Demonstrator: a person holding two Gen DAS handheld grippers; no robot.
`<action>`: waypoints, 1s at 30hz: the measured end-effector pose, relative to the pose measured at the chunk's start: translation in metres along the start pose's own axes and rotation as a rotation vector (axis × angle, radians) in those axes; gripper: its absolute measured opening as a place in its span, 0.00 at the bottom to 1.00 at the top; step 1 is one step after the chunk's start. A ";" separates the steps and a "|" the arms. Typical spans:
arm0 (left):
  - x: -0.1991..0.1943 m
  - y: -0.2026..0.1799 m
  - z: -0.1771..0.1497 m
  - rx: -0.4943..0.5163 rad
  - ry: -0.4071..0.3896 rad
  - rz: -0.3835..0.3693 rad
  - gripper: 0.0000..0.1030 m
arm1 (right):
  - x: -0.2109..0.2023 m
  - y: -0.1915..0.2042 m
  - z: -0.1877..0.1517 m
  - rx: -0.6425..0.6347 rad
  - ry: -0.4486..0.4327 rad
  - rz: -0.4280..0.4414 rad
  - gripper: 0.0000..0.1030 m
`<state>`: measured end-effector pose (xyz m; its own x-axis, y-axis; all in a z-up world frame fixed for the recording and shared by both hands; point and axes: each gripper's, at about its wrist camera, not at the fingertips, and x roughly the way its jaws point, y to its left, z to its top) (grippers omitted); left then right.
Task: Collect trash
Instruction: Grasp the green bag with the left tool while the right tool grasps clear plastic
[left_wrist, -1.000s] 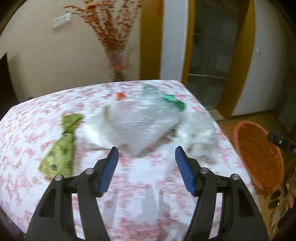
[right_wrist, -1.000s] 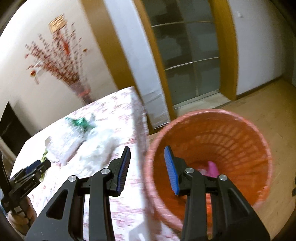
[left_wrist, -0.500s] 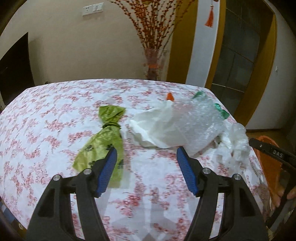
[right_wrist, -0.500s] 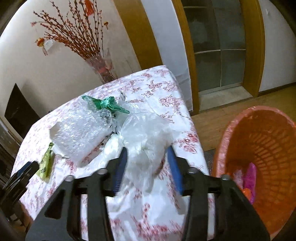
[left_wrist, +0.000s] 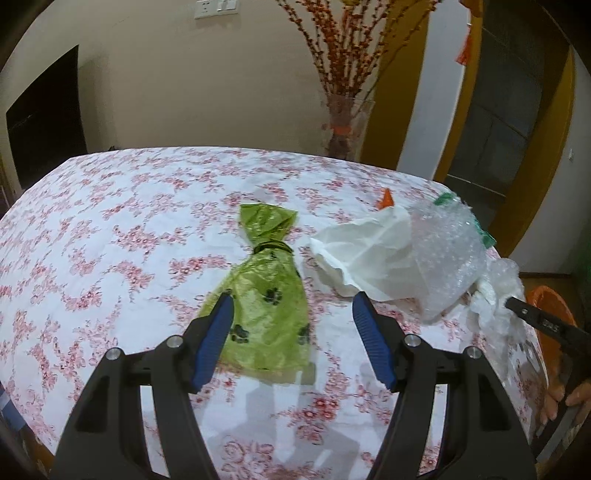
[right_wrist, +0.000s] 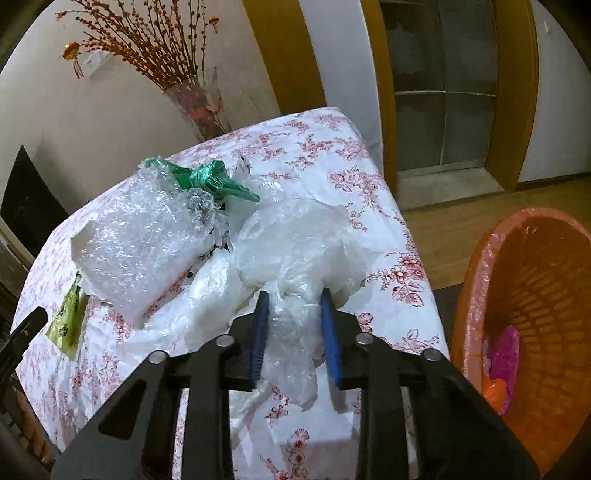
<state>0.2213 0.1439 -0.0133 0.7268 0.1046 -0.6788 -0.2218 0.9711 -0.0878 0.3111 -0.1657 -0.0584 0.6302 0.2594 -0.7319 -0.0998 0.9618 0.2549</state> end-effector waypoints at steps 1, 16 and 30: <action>0.001 0.003 0.001 -0.012 0.004 0.004 0.64 | -0.005 -0.001 -0.001 0.002 -0.012 -0.001 0.24; 0.036 0.026 0.022 -0.071 0.076 0.067 0.63 | -0.068 -0.027 -0.008 0.015 -0.147 0.012 0.23; 0.071 0.019 0.015 -0.040 0.189 0.024 0.04 | -0.073 -0.028 -0.011 0.022 -0.147 0.016 0.23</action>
<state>0.2781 0.1730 -0.0525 0.5867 0.0821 -0.8056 -0.2664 0.9590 -0.0962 0.2594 -0.2105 -0.0188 0.7346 0.2572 -0.6278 -0.0948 0.9552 0.2804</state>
